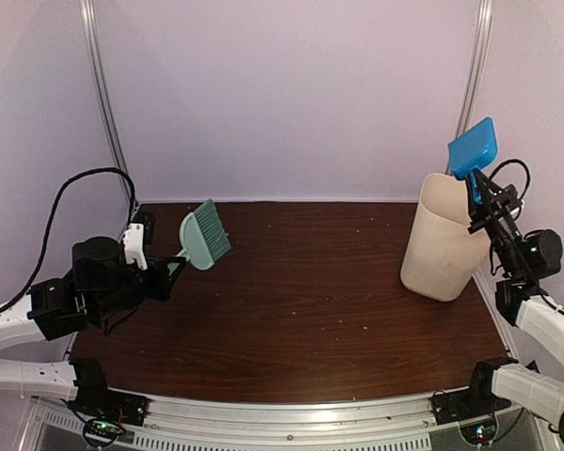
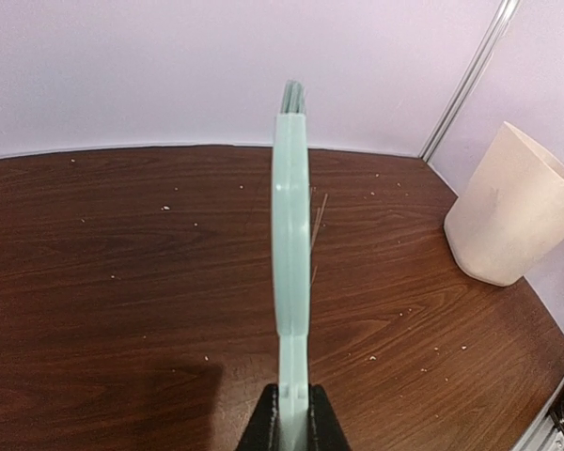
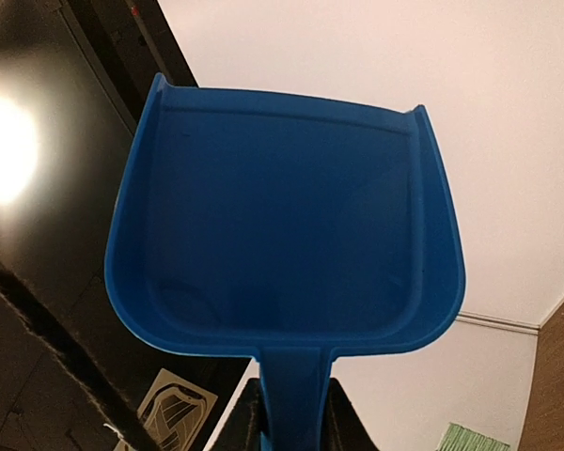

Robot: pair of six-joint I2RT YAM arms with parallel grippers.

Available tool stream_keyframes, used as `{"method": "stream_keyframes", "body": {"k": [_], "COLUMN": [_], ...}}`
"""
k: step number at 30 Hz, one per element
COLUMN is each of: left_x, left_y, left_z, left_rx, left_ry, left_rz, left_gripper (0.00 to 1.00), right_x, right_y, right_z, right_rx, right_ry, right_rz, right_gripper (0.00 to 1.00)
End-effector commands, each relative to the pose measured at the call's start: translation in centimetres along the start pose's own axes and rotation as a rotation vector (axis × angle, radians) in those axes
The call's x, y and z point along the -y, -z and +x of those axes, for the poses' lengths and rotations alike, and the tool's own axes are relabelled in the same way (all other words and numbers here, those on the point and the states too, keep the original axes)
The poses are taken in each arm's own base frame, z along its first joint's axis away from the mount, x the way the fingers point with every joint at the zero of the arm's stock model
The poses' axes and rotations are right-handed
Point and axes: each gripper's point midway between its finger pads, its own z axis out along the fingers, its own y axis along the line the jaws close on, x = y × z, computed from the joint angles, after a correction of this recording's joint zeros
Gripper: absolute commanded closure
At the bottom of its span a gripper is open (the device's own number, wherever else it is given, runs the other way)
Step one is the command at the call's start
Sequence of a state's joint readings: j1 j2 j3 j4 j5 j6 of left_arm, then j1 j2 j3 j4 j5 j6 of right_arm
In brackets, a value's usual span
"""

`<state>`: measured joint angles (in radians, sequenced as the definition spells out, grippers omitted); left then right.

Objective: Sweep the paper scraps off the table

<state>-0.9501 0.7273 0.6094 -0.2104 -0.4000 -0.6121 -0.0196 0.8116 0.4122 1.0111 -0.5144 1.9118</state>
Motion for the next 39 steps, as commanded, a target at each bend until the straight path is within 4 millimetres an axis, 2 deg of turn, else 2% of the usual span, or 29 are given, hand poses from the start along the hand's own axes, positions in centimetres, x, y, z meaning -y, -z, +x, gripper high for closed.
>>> {"method": "stream_keyframes", "body": {"k": [1,7,12,20,23,30,35,39], "left_x": [0.7,0.7,0.5,-0.2,-0.5,-1.2,-1.7,-2.1], "left_y": [0.3,0.1,0.0,-0.6,-0.8,-1.1,-1.5,-2.3], "left_z": [-1.3,-1.2,-1.1,-0.8,-0.7,-0.5,-0.2,0.2], "left_rx": [0.056,0.051,0.052,0.047,0.046,0.046,0.041,0.032], "left_ry": [0.029,0.025,0.024,0.014,0.008,-0.001,-0.013,-0.03], "left_rz": [0.033,0.031,0.019,-0.031,-0.057,-0.098,-0.135,-0.174], "left_gripper": [1.0,1.0,1.0,1.0,1.0,1.0,1.0,1.0], "right_x": [-4.1,-3.7,-2.2,2.0,4.2,11.0,16.3,20.6], "right_y": [-0.5,-2.3,-3.1,-5.1,-5.8,-5.3,-3.9,-2.0], "right_z": [1.1,1.5,2.3,8.1,10.3,13.9,15.5,16.0], "right_rx": [-0.03,-0.064,-0.14,-0.337,-0.398,-0.518,-0.579,-0.614], "right_ry": [0.111,0.384,0.48,0.579,0.645,0.801,0.924,1.003], "right_rz": [-0.1,0.101,0.235,0.358,0.429,0.641,0.813,0.931], "right_gripper": [1.0,1.0,1.0,1.0,1.0,1.0,1.0,1.0]}}
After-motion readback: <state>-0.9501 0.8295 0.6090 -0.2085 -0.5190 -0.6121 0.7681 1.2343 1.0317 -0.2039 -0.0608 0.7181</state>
